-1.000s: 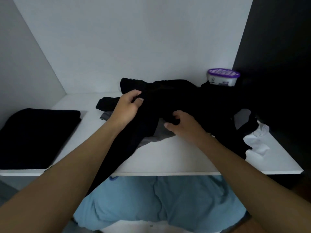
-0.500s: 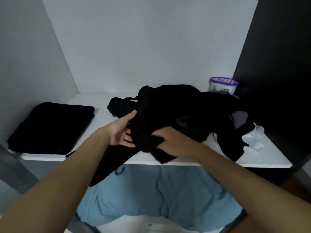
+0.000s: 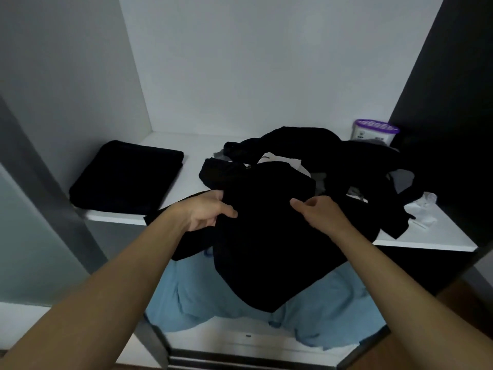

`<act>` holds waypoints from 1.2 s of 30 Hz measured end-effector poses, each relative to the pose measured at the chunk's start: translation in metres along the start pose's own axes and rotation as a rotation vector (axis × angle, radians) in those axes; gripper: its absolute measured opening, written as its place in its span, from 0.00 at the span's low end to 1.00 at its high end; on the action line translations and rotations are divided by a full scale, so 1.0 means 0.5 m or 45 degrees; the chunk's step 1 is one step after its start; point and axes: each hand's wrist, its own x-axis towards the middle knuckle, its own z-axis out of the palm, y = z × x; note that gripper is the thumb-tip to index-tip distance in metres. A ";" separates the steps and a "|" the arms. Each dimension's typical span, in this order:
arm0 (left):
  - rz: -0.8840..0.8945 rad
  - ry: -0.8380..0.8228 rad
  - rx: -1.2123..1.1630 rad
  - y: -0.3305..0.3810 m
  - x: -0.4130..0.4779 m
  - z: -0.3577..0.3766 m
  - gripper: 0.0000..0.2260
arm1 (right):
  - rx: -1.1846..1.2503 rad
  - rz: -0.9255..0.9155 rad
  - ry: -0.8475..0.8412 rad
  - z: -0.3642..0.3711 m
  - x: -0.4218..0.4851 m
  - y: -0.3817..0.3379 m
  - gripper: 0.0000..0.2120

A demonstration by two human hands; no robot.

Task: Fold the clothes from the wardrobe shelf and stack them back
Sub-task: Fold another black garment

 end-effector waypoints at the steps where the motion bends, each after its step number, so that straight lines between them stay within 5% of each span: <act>1: -0.010 -0.033 0.023 -0.009 -0.008 -0.002 0.13 | 0.052 0.053 -0.005 0.011 -0.004 -0.002 0.33; 7: -0.083 -0.037 0.193 -0.052 -0.061 -0.007 0.10 | 0.446 0.292 0.216 0.069 -0.009 -0.030 0.41; 11: -0.069 -0.012 0.308 -0.083 -0.091 -0.025 0.14 | 0.988 0.326 0.184 0.095 -0.042 -0.052 0.18; 16: -0.076 0.052 0.570 -0.112 -0.113 -0.056 0.07 | 1.057 0.087 0.202 0.114 -0.105 -0.063 0.12; 20: 0.170 0.516 0.724 -0.110 -0.116 -0.093 0.05 | 0.872 -0.004 0.215 0.107 -0.175 -0.074 0.07; 22: 0.424 0.639 0.758 -0.107 -0.109 -0.085 0.12 | 0.855 -0.017 0.206 0.110 -0.208 -0.080 0.09; 26: 0.845 0.437 0.831 -0.098 -0.099 -0.018 0.30 | 0.833 -0.034 0.183 0.114 -0.259 -0.095 0.10; 30: 1.037 0.428 0.858 -0.105 -0.093 0.027 0.34 | 0.839 -0.073 0.197 0.081 -0.299 -0.102 0.13; 36: 1.069 0.028 0.964 -0.127 -0.092 0.095 0.08 | 0.916 -0.168 0.223 0.025 -0.350 -0.074 0.14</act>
